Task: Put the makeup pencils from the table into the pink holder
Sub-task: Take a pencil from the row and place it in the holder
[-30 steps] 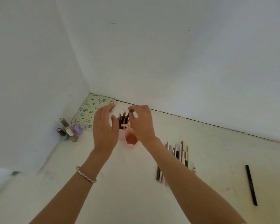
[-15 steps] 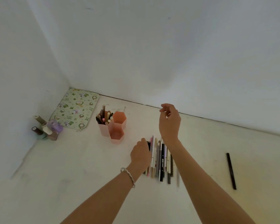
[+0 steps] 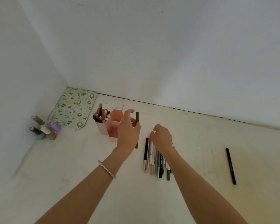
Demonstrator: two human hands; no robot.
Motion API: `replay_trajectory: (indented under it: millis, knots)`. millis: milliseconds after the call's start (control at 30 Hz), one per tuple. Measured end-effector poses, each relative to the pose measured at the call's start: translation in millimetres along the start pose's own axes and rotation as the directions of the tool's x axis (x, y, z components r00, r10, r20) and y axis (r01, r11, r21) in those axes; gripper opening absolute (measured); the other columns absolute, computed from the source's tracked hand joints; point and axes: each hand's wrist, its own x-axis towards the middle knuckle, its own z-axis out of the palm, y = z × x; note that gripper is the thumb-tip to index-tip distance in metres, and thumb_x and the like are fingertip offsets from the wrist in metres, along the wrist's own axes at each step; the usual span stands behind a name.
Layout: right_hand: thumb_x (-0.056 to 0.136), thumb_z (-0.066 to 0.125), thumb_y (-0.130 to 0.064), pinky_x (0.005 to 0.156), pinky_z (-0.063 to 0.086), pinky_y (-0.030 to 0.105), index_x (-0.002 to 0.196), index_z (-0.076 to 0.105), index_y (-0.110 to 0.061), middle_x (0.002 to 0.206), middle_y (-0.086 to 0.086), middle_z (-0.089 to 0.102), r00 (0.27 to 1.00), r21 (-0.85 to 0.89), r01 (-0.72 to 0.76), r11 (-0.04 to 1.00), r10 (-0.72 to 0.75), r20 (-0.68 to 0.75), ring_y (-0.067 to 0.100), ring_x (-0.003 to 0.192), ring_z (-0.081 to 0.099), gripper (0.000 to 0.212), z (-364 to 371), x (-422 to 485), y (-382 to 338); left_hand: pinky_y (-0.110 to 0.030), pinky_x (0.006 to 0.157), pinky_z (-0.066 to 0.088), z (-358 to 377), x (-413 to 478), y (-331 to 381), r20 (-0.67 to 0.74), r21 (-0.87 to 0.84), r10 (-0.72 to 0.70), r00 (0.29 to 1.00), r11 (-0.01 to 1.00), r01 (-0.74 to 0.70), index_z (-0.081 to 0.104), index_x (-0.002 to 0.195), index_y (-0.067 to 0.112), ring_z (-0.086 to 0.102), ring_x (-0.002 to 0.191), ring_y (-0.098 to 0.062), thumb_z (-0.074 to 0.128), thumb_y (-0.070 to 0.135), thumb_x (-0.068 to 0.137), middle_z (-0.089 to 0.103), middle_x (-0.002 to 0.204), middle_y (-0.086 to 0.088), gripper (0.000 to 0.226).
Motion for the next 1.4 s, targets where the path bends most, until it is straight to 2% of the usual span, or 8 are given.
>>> replay_trajectory:
  millis: [233,433,567,667,767,867,1133,1400]
  knots:
    - [0.097,0.046,-0.008,0.070,0.051,0.029,0.098,0.057,-0.008,0.094,0.008,0.064,0.996,-0.215,0.091,0.972,-0.087,0.029,0.021,0.084,0.060,0.011,30.3,-7.6,-16.2,-0.001,0.068,0.046,-17.7,-6.5,17.2,-0.072,-0.039,0.106,0.992,0.993,-0.109,0.054,0.130,0.022,0.059,0.075,0.006,0.066,0.007,0.091,0.051,0.086,0.022,0.044]
    - [0.096,0.046,-0.004,0.079,0.053,0.030,0.105,0.055,-0.007,0.101,0.008,0.063,0.991,-0.280,0.135,0.951,-0.128,0.044,0.022,0.092,0.061,0.013,39.6,-11.4,-24.2,-0.011,0.069,0.054,-13.6,-16.1,14.8,-0.051,-0.059,0.098,0.994,0.993,-0.101,0.054,0.134,0.022,0.061,0.080,0.000,0.065,0.009,0.093,0.056,0.088,0.018,0.045]
    - [0.089,0.047,-0.004,0.062,0.045,0.030,0.085,0.054,-0.005,0.085,0.008,0.058,0.994,-0.107,0.107,0.989,-0.109,-0.020,0.025,0.077,0.059,0.008,23.3,-7.3,-28.8,-0.010,0.073,0.053,-24.6,-14.6,19.5,-0.098,-0.141,0.177,0.979,0.972,-0.190,0.054,0.136,0.020,0.063,0.081,0.002,0.063,0.002,0.092,0.057,0.094,0.016,0.048]
    - [0.083,0.054,-0.011,0.066,0.043,0.030,0.094,0.064,-0.006,0.087,0.006,0.064,0.976,0.136,0.072,0.988,-0.042,-0.212,0.024,0.078,0.060,0.015,-12.3,3.9,-36.6,-0.012,0.072,0.055,-60.6,7.7,20.3,-0.326,-0.172,0.193,0.926,0.951,-0.259,0.055,0.133,0.022,0.064,0.083,0.004,0.062,0.002,0.093,0.064,0.098,0.008,0.045]
    - [0.082,0.058,-0.012,0.069,0.042,0.027,0.095,0.065,-0.014,0.083,-0.001,0.065,0.922,0.386,0.143,0.911,0.019,-0.386,0.018,0.076,0.060,0.015,-51.4,11.5,-50.8,-0.016,0.073,0.056,-99.0,30.3,11.6,-0.530,-0.095,0.225,0.818,0.942,-0.321,0.054,0.131,0.019,0.063,0.086,0.001,0.060,0.005,0.092,0.064,0.104,0.003,0.042]
    - [0.084,0.058,-0.010,0.070,0.048,0.028,0.096,0.062,-0.017,0.081,0.002,0.064,0.881,0.565,0.275,0.778,0.031,-0.472,0.014,0.069,0.056,0.014,-75.2,9.4,-71.9,-0.017,0.075,0.056,-112.3,39.7,-4.5,-0.555,0.004,0.256,0.791,0.952,-0.305,0.053,0.129,0.020,0.064,0.089,-0.008,0.058,0.008,0.093,0.064,0.107,0.000,0.038]
    - [0.090,0.057,-0.002,0.071,0.051,0.022,0.104,0.064,-0.007,0.091,0.008,0.066,0.801,0.603,0.506,0.617,-0.076,-0.595,0.018,0.076,0.062,0.016,-83.2,-11.1,-125.7,-0.048,0.099,0.045,-108.2,35.9,-41.3,-0.303,0.471,0.430,0.851,0.844,-0.258,0.074,0.109,0.011,0.056,0.117,-0.031,0.064,0.018,0.094,0.066,0.120,-0.011,0.020]
    - [0.092,0.056,-0.001,0.073,0.052,0.020,0.107,0.062,-0.006,0.096,0.005,0.063,0.705,0.524,0.681,0.511,-0.265,-0.658,0.011,0.078,0.061,0.017,-48.6,-19.2,-175.5,-0.029,0.097,0.041,-130.1,23.2,-30.9,-0.536,0.261,0.376,0.756,0.925,-0.274,0.063,0.118,0.009,0.054,0.111,-0.024,0.045,0.005,0.092,0.063,0.115,-0.006,0.031]
